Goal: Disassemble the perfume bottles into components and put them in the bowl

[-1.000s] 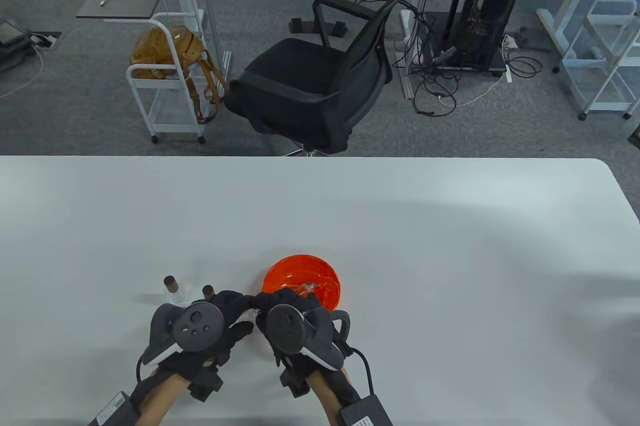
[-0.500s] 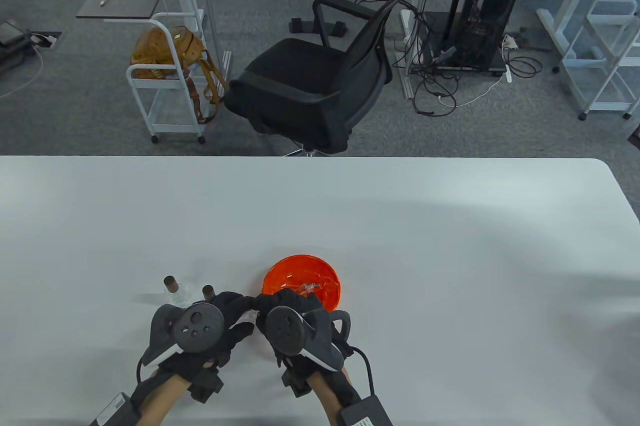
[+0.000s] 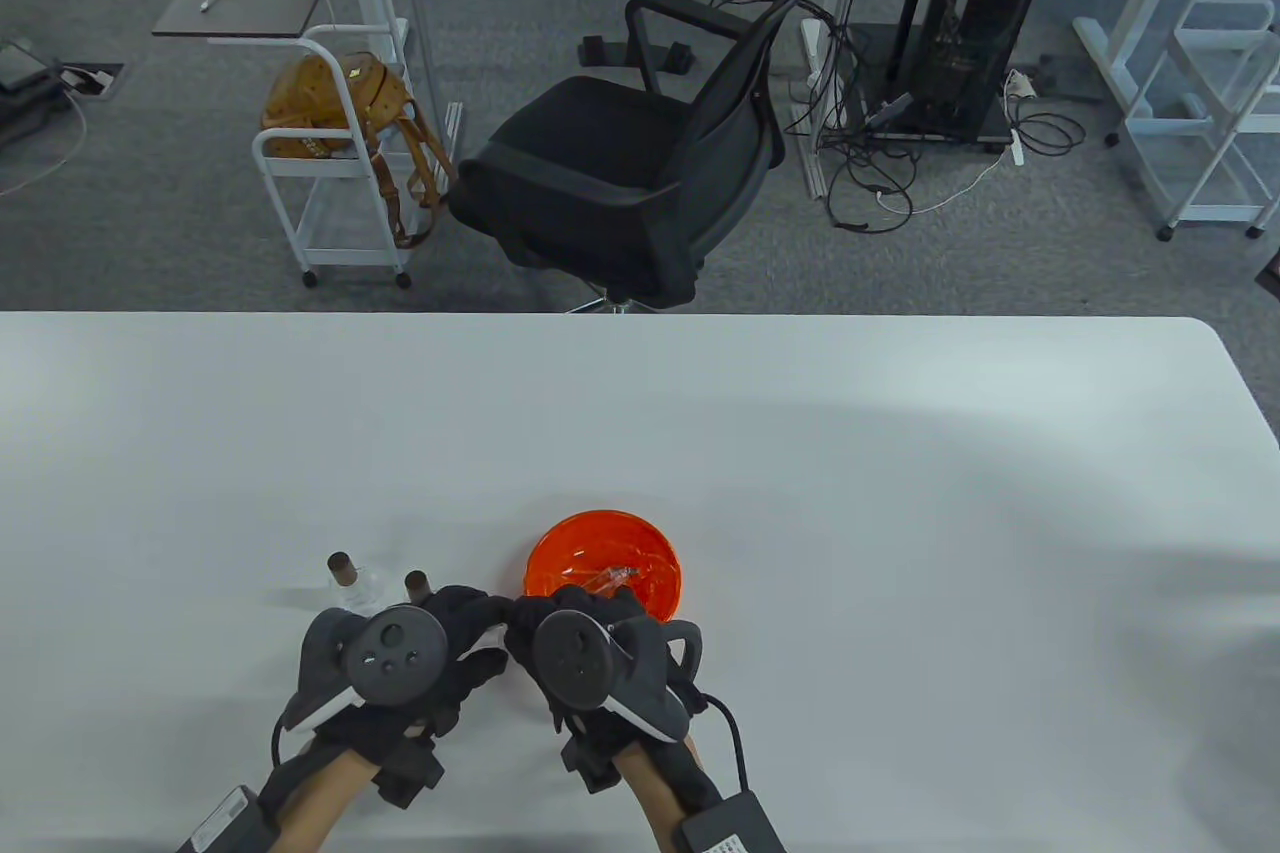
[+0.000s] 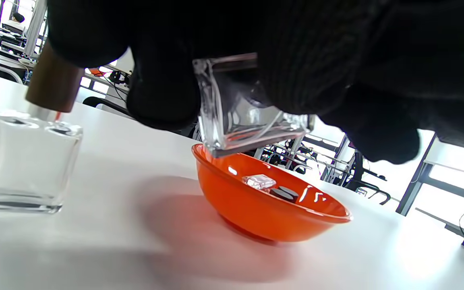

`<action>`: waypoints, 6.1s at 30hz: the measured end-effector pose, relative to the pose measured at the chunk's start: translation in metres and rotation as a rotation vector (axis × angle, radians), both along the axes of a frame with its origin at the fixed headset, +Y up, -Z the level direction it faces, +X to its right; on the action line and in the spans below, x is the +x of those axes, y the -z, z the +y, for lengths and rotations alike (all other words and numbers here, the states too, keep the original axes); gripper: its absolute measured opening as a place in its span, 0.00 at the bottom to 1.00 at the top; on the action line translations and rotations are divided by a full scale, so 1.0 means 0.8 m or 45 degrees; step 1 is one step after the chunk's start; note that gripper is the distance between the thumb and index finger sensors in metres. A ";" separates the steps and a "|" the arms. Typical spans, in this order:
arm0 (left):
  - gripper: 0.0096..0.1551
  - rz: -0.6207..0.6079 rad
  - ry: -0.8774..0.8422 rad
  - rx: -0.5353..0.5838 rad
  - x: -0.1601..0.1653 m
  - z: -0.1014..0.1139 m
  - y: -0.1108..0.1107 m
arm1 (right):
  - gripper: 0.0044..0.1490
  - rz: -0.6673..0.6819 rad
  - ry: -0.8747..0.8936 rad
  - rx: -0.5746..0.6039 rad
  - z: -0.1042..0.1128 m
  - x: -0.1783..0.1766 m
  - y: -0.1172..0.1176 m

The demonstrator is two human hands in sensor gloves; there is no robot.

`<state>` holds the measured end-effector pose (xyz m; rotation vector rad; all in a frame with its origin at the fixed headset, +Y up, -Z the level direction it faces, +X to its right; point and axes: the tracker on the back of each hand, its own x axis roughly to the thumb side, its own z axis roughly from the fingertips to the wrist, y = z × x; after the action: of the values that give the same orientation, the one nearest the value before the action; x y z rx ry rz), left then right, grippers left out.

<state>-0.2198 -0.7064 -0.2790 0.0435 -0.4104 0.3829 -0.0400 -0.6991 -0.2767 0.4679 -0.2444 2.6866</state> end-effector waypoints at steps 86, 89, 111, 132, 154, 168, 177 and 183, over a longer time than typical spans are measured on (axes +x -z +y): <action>0.30 0.030 -0.021 0.001 -0.004 0.004 -0.001 | 0.31 -0.015 0.016 -0.042 0.002 -0.006 0.003; 0.30 0.027 -0.045 0.000 -0.006 0.004 0.000 | 0.29 -0.033 0.014 -0.004 0.003 -0.006 0.002; 0.31 0.051 -0.026 -0.006 -0.004 0.004 -0.001 | 0.26 -0.025 0.072 -0.025 0.019 0.012 0.007; 0.32 0.064 0.155 0.035 0.009 0.009 -0.005 | 0.30 -0.483 -0.404 -0.248 -0.016 0.054 0.116; 0.32 0.272 0.757 -0.075 0.157 -0.004 0.104 | 0.32 -0.525 -0.091 -0.203 -0.004 0.157 0.068; 0.35 0.341 0.619 -0.105 0.109 0.049 0.085 | 0.32 -0.513 -0.089 -0.219 -0.006 0.155 0.068; 0.45 0.523 0.138 -0.021 -0.092 0.093 0.049 | 0.32 -0.490 -0.115 -0.224 -0.007 0.147 0.066; 0.56 0.629 0.066 -0.348 -0.166 0.011 0.057 | 0.32 -0.481 -0.126 -0.260 -0.013 0.145 0.066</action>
<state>-0.3522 -0.6974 -0.3246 -0.1375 0.1303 0.3600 0.0760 -0.7097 -0.3292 -0.0940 -0.0497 2.8406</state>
